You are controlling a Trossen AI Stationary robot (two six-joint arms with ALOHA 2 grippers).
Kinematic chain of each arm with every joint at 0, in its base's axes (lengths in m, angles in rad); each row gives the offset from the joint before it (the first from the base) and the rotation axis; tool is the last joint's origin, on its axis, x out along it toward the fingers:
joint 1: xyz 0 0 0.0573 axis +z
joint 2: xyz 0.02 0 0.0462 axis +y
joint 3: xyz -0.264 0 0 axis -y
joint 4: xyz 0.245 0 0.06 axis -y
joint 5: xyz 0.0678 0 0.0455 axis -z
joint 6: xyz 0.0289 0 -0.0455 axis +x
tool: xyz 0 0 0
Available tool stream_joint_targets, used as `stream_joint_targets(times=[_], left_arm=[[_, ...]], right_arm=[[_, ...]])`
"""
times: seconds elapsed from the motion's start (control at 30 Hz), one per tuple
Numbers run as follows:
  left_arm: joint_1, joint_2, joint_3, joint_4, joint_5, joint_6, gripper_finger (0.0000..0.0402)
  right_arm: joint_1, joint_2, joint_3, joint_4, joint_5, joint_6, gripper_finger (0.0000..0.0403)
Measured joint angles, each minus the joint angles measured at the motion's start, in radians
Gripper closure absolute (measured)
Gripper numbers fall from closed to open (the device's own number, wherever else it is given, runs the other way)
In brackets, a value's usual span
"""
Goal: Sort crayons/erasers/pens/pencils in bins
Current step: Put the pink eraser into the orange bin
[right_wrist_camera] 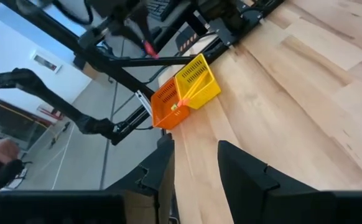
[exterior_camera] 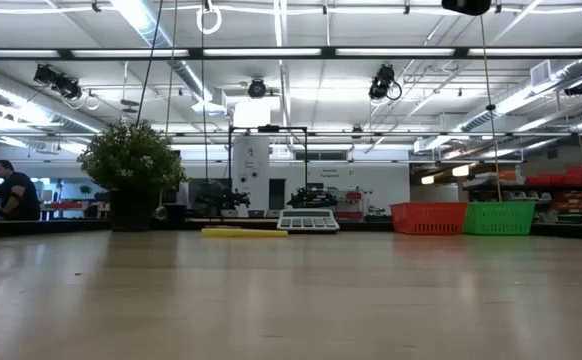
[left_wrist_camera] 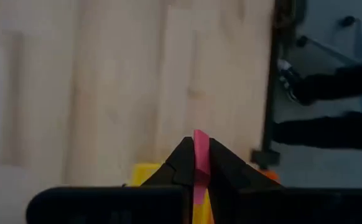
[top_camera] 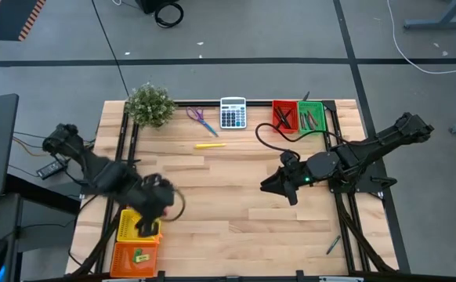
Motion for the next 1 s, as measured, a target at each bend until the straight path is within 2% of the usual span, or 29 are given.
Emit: stream_joint_targets(times=[0.27, 0.6, 0.8, 1.0], left_arm=[[-0.220, 0.001, -0.155, 0.088, 0.037, -0.273, 0.0371], [-0.462, 0.002, -0.388, 0.404, 0.034, -0.690, 0.0369], [-0.524, 0.002, -0.536, 0.573, 0.024, -0.898, 0.0376], [-0.550, 0.002, -0.661, 0.745, 0.017, -1.026, 0.0367]], right_arm=[[0.000, 0.000, 0.000, 0.000, 0.017, -0.004, 0.0274], [0.000, 0.000, 0.000, -0.028, 0.007, -0.005, 0.0273], [0.000, 0.001, 0.000, -0.081, 0.006, -0.004, 0.0273], [0.000, 0.001, 0.000, -0.099, 0.009, -0.004, 0.0273]])
